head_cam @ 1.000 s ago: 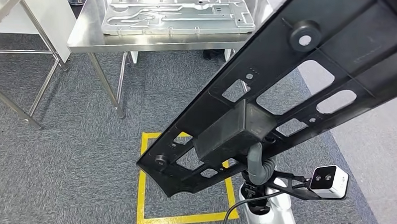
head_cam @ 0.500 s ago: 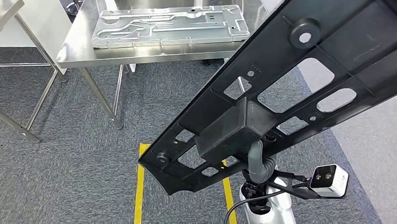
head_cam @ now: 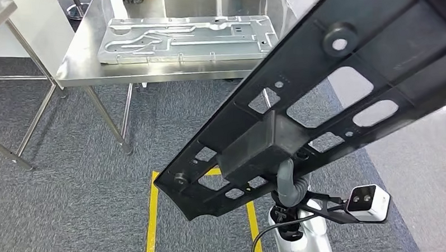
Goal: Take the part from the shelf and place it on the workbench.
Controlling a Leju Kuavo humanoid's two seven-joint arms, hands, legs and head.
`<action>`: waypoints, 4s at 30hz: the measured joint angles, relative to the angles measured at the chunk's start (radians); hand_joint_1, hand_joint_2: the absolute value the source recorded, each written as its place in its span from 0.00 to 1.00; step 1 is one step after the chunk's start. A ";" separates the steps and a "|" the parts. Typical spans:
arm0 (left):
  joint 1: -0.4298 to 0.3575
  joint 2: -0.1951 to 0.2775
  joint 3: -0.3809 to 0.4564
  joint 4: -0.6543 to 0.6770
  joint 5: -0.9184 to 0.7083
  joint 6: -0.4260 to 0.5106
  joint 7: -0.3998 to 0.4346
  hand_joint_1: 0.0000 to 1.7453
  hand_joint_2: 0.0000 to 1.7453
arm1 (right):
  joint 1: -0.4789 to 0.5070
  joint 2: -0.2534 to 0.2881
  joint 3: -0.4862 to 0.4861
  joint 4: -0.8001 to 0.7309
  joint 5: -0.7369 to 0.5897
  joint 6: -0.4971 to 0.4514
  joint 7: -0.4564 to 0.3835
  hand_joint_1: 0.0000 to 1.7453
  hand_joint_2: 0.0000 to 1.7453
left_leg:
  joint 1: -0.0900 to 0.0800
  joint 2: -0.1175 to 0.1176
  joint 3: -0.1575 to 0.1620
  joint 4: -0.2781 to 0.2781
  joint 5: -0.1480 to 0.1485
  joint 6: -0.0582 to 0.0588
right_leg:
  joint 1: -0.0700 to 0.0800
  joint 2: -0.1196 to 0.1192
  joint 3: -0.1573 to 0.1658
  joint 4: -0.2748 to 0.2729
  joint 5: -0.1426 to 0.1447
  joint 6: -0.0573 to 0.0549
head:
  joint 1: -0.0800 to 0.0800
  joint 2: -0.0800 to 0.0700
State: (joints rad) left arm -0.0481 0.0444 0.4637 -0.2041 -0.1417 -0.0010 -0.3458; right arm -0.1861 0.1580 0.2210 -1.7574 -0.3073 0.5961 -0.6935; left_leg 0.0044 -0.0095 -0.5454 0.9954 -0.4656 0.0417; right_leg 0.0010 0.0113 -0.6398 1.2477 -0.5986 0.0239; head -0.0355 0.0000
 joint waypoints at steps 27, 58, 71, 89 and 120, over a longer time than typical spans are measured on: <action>0.001 -0.010 0.018 0.000 -0.038 -0.014 -0.003 0.00 0.00 | -0.036 -0.094 0.165 0.078 0.155 -0.093 -0.001 1.00 1.00 | -0.002 -0.001 -0.067 0.008 0.047 -0.017 | -0.007 -0.006 0.158 -0.190 0.059 -0.002 | 0.001 0.000; 0.004 -0.028 0.072 0.002 -0.070 -0.008 -0.007 0.00 0.00 | -0.009 -0.091 0.115 -0.052 0.167 -0.077 -0.001 1.00 1.00 | 0.007 0.004 -0.056 0.009 0.047 -0.023 | -0.006 -0.007 0.127 -0.174 0.064 -0.002 | 0.000 0.000; -0.002 -0.035 0.087 0.002 -0.076 -0.010 -0.015 0.00 0.00 | -0.015 -0.091 0.109 -0.042 0.159 -0.093 -0.001 1.00 1.00 | -0.004 -0.007 0.070 0.013 -0.060 -0.041 | 0.007 -0.005 -0.002 -0.231 0.192 -0.043 | 0.001 0.000; 0.000 -0.034 0.133 0.001 -0.090 -0.008 -0.039 0.00 0.00 | -0.213 -0.158 -0.044 -0.172 0.689 -0.733 0.036 1.00 1.00 | 0.012 0.007 -0.086 0.016 0.069 -0.030 | -0.009 -0.002 0.107 -0.187 0.043 0.000 | 0.001 0.000; -0.048 -0.037 0.160 0.000 -0.221 -0.060 -0.043 0.00 0.00 | -0.848 -0.243 0.150 1.220 1.865 -0.997 0.619 1.00 1.00 | 0.013 0.003 -0.075 0.006 0.063 -0.025 | -0.012 -0.011 0.030 -0.155 0.082 0.005 | 0.001 0.000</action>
State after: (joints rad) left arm -0.0956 0.0075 0.6241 -0.2041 -0.3631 -0.0607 -0.3893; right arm -1.0342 -0.0849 0.3705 -0.5370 1.5581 -0.4006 -0.0749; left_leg 0.0170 -0.0068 -0.6200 1.0017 -0.4022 0.0167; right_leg -0.0111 0.0006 -0.6099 1.0927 -0.5170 0.0285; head -0.0347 0.0000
